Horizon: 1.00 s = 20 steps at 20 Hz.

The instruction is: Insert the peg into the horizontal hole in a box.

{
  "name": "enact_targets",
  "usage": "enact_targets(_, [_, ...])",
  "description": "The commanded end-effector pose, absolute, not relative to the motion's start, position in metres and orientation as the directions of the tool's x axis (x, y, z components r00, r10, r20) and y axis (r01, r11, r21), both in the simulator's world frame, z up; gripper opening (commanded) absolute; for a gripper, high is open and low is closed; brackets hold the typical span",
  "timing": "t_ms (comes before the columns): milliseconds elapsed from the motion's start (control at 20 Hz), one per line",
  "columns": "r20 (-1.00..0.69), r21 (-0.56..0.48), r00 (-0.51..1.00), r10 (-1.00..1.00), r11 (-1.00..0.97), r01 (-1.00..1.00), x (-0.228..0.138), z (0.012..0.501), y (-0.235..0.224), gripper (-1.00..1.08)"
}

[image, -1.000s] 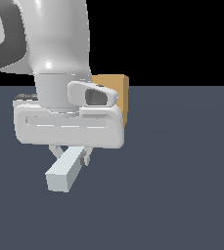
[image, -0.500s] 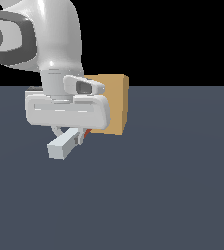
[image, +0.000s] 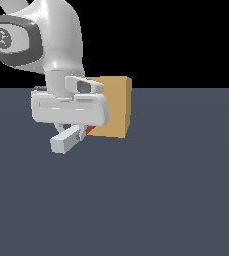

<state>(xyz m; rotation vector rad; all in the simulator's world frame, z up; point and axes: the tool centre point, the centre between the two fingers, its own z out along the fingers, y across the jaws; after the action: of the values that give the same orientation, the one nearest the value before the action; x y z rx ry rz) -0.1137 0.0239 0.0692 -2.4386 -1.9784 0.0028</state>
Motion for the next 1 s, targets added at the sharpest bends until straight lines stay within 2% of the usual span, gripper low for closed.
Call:
enact_targets(0, [0.000, 0.000, 0.209, 0.978, -0.209, 0.978, -0.113, 0.070, 0.026, -1.00])
enact_targets(700, [0.000, 0.000, 0.211, 0.978, -0.211, 0.978, -0.112, 0.070, 0.030, -1.00])
enact_targets(950, [0.000, 0.000, 0.211, 0.978, -0.211, 0.978, -0.109, 0.070, 0.045, -1.00])
